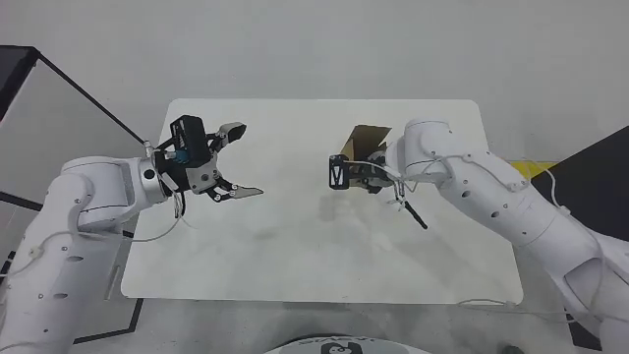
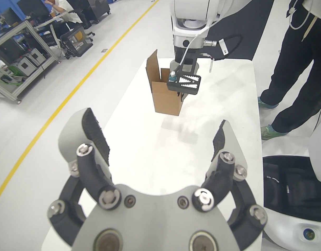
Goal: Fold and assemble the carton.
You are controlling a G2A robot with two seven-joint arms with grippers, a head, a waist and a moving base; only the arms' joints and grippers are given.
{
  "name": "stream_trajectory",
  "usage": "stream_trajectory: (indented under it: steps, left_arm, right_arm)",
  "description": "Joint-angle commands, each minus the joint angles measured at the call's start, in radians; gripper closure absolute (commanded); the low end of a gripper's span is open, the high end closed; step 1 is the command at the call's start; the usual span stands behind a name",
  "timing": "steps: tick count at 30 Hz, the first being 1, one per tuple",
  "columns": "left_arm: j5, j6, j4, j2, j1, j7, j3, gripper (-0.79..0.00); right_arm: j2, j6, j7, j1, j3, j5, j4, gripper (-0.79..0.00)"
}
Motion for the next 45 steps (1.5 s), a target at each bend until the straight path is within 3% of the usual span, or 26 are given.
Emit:
stream_trajectory:
  steps: [1, 6, 15, 23, 33, 35, 37, 40, 45]
  left_arm:
    - [-0.008, 0.0, 0.011, 0.009, 0.0, -0.004, 0.005, -0.785]
    - [-0.008, 0.0, 0.011, 0.009, 0.0, -0.004, 0.005, -0.785]
    - [-0.008, 0.0, 0.011, 0.009, 0.0, -0.004, 0.005, -0.785]
    - [-0.008, 0.0, 0.011, 0.009, 0.0, -0.004, 0.005, -0.785]
    - [-0.008, 0.0, 0.011, 0.009, 0.0, -0.004, 0.005, -0.785]
    - [-0.008, 0.0, 0.011, 0.009, 0.0, -0.004, 0.005, -0.785]
    - [-0.008, 0.0, 0.011, 0.009, 0.0, -0.004, 0.005, -0.785]
    - [-0.008, 0.0, 0.011, 0.009, 0.0, -0.004, 0.005, -0.785]
    - [-0.008, 0.0, 0.011, 0.009, 0.0, -0.004, 0.005, -0.785]
  right_arm:
    - [0.0, 0.0, 0.0, 0.0, 0.0, 0.0, 0.0, 0.0]
    - [-0.019, -0.01, -0.053, -0.017, -0.053, -0.107, 0.007, 0.0]
    - [-0.091, -0.027, -0.143, 0.014, -0.154, -0.227, 0.114, 0.0]
    - [-0.141, -0.022, -0.181, 0.029, -0.19, -0.247, 0.18, 0.0]
    - [-0.166, -0.007, -0.167, 0.019, -0.195, -0.257, 0.207, 0.0]
    - [-0.169, -0.005, -0.166, 0.016, -0.193, -0.258, 0.21, -0.206]
    - [-0.171, -0.007, -0.164, 0.014, -0.19, -0.259, 0.211, -0.351]
    - [-0.173, -0.006, -0.161, 0.01, -0.185, -0.26, 0.212, -0.428]
    - [-0.169, -0.004, -0.166, 0.0, -0.165, -0.266, 0.2, -0.44]
